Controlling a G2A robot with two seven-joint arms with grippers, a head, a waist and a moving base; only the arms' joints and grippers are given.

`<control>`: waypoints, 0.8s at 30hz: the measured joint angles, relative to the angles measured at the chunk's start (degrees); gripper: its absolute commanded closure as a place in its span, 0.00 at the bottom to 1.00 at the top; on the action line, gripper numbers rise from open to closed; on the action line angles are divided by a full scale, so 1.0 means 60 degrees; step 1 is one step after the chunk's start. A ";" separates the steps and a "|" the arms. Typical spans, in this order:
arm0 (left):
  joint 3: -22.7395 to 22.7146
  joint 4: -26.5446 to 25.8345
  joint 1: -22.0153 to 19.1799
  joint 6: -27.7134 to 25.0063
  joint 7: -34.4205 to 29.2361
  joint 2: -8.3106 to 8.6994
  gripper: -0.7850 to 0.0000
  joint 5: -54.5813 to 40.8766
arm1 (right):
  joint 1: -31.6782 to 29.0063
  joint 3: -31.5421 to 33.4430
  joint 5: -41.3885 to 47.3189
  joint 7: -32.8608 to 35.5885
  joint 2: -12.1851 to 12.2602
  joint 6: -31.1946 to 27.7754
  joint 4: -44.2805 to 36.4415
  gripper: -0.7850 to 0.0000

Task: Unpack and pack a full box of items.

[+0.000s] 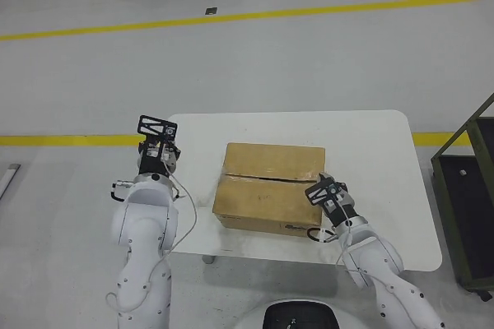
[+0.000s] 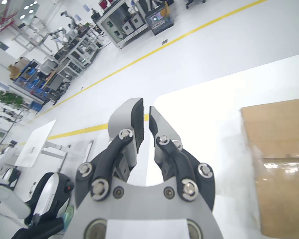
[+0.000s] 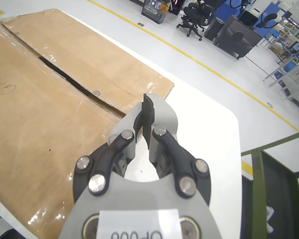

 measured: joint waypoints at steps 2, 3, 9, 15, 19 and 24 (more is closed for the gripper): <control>0.0304 -0.0144 0.0151 -0.0269 -0.0199 -0.0021 0.00 -0.0582 | -0.0161 0.0142 0.0087 -0.0038 0.0017 0.0062 -0.0246 1.00; 0.0458 -0.0175 0.0223 -0.0371 -0.0221 -0.0025 0.00 -0.0578 | -0.0238 0.0216 0.0091 -0.0057 0.0029 0.0076 -0.0363 1.00; 0.1612 -0.0276 0.0660 -0.0850 -0.0100 -0.0063 0.00 -0.0416 | -0.0952 0.0960 0.0245 -0.0179 0.0129 0.0222 -0.1234 1.00; 0.2612 -0.0184 0.0790 -0.1654 -0.0091 -0.0086 0.00 -0.0387 | -0.1857 0.1995 0.0415 -0.0352 0.0241 0.0405 -0.1833 1.00; 0.3312 0.0290 0.0553 -0.1920 0.0119 -0.0126 0.00 -0.0005 | -0.2492 0.2713 0.0671 -0.0488 0.0300 0.0517 -0.2066 1.00; 0.4033 0.1237 -0.0047 -0.1550 0.0551 -0.0229 0.00 0.0686 | -0.2939 0.3148 0.0843 -0.0632 0.0334 0.0535 -0.2162 1.00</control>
